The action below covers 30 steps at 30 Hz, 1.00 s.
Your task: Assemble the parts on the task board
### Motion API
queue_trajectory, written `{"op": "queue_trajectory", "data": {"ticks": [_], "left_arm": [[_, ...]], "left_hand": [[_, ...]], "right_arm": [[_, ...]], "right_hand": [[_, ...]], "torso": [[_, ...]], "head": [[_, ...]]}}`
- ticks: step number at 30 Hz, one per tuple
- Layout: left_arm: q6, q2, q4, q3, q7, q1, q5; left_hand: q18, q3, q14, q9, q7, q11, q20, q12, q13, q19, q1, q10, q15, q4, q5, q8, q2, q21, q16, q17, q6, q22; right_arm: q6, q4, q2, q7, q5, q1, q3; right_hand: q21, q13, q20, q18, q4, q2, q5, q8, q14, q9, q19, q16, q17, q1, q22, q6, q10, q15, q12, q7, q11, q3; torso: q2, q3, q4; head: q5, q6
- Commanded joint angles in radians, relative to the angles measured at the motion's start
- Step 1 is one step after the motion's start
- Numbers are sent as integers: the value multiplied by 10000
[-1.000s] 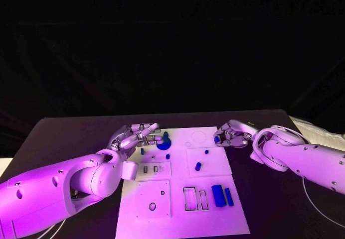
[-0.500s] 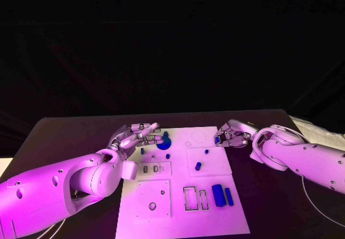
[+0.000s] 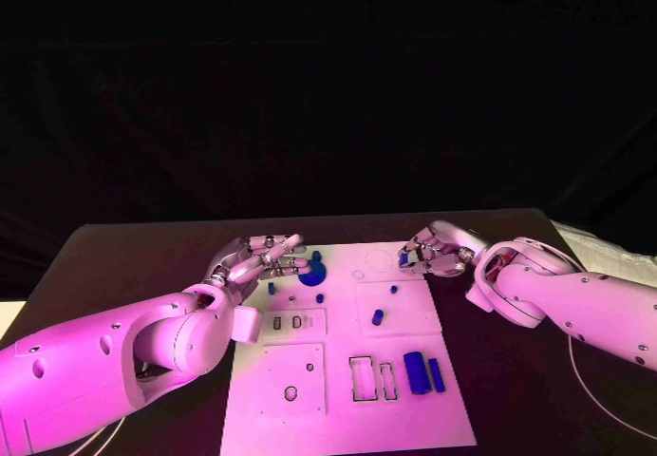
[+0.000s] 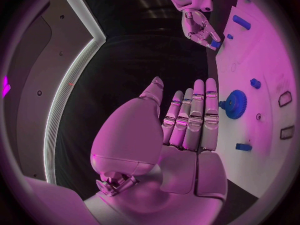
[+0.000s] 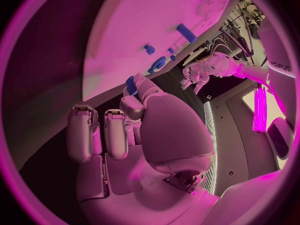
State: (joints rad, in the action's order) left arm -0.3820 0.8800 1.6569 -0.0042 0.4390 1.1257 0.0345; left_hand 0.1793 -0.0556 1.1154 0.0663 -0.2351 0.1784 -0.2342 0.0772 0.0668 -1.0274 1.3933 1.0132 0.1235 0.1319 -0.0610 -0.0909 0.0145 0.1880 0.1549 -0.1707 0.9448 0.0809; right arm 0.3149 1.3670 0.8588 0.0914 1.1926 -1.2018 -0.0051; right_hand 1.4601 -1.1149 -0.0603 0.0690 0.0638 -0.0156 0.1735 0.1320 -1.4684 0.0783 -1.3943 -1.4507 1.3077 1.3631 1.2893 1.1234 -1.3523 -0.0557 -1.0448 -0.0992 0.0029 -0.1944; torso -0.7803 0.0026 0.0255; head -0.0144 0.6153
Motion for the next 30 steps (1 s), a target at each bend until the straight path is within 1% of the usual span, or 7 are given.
{"op": "queue_trajectory", "data": {"ticks": [1, 5, 9, 14, 22, 25, 30], "left_arm": [[256, -35, -132, 6, 83, 1, 10], [361, -60, -346, 6, 64, 2, 10], [453, -62, -605, 6, 90, 3, 33], [479, -46, -783, 6, 149, 3, 70], [454, 23, -734, 6, 182, 4, 90], [426, 41, -684, 6, 177, 5, 91], [363, 82, -576, 6, 157, 9, 92]], "left_hand": [[10, -8, -3, -10, -92, 67, 17, -35, -3, -60, 32, 23, 51, -40, 29, 68, -95, -66, -61, -10, -13, -10], [10, -8, -3, -10, -92, 68, 17, -37, -4, -60, 34, 22, 51, -45, 29, 69, -98, -69, -64, -11, -13, -11], [10, -6, -4, -10, -92, 68, 17, -38, -4, -61, 34, 21, 52, -48, 29, 71, -99, -71, -67, -12, -15, -12], [9, -5, -10, -11, -91, 69, 15, -42, -4, -58, 38, 20, 54, -58, 29, 74, -103, -79, -75, -13, -17, -16], [2, 9, -65, -11, -96, 76, 3, -57, -5, -25, 43, 18, 72, -107, 30, 86, -126, -136, -139, -17, -19, -43], [1, 9, -66, -11, -96, 76, 3, -57, -5, -24, 43, 18, 72, -108, 30, 86, -127, -137, -140, -17, -19, -43], [0, 14, -75, -10, -98, 78, 1, -59, -5, -18, 42, 18, 75, -116, 30, 88, -129, -147, -152, -18, -19, -48]], "right_arm": [[478, 586, -10, -1090, -569, -147, 13], [500, 1000, -139, -1548, -331, -213, 15], [364, 1344, -553, -2114, 390, -179, 11], [190, 1481, -1164, -2648, 1459, 81, 4], [-121, 1414, -1916, -3030, 2585, 541, -17], [-259, 1448, -2082, -3105, 2798, 657, -30], [-450, 1544, -2282, -3202, 3018, 805, -53]], "right_hand": [[30, 85, 82, -67, 33, 107, 85, 63, -603, 118, 10, 38, 397, -47, -49, 380, 34, -70, 102, 170, -9, -46], [14, 238, 91, -60, -18, 128, 103, 37, -586, 109, 32, 83, 330, -4, -86, 327, 156, -69, 318, 154, 2, -99], [-3, 431, 92, -54, -77, 158, 81, 12, -579, 102, 52, 107, 301, 38, -119, 281, 293, -60, 587, 131, 17, -173], [-20, 634, 78, -50, -151, 170, 16, -30, -563, 87, 68, 159, 230, 69, -147, 208, 460, -36, 891, 91, 50, -277], [-40, 740, 69, -41, -196, 162, -35, -47, -555, 81, 95, 188, 190, 84, -190, 180, 537, -25, 1047, 74, 63, -335], [-48, 753, 67, -37, -203, 155, -42, -52, -551, 79, 107, 199, 173, 79, -209, 172, 549, -22, 1070, 67, 68, -344], [-60, 781, 60, -32, -224, 126, -57, -61, -547, 75, 122, 214, 153, 69, -234, 159, 577, -14, 1119, 57, 77, -360]], "torso": [[49, -35, -15], [115, -79, -56], [188, -146, -120], [253, -234, -188], [295, -410, -302], [303, -459, -330], [305, -514, -361]], "head": [[0, 26], [22, 74], [84, 183], [131, 264], [210, 385], [230, 425], [226, 492]]}}
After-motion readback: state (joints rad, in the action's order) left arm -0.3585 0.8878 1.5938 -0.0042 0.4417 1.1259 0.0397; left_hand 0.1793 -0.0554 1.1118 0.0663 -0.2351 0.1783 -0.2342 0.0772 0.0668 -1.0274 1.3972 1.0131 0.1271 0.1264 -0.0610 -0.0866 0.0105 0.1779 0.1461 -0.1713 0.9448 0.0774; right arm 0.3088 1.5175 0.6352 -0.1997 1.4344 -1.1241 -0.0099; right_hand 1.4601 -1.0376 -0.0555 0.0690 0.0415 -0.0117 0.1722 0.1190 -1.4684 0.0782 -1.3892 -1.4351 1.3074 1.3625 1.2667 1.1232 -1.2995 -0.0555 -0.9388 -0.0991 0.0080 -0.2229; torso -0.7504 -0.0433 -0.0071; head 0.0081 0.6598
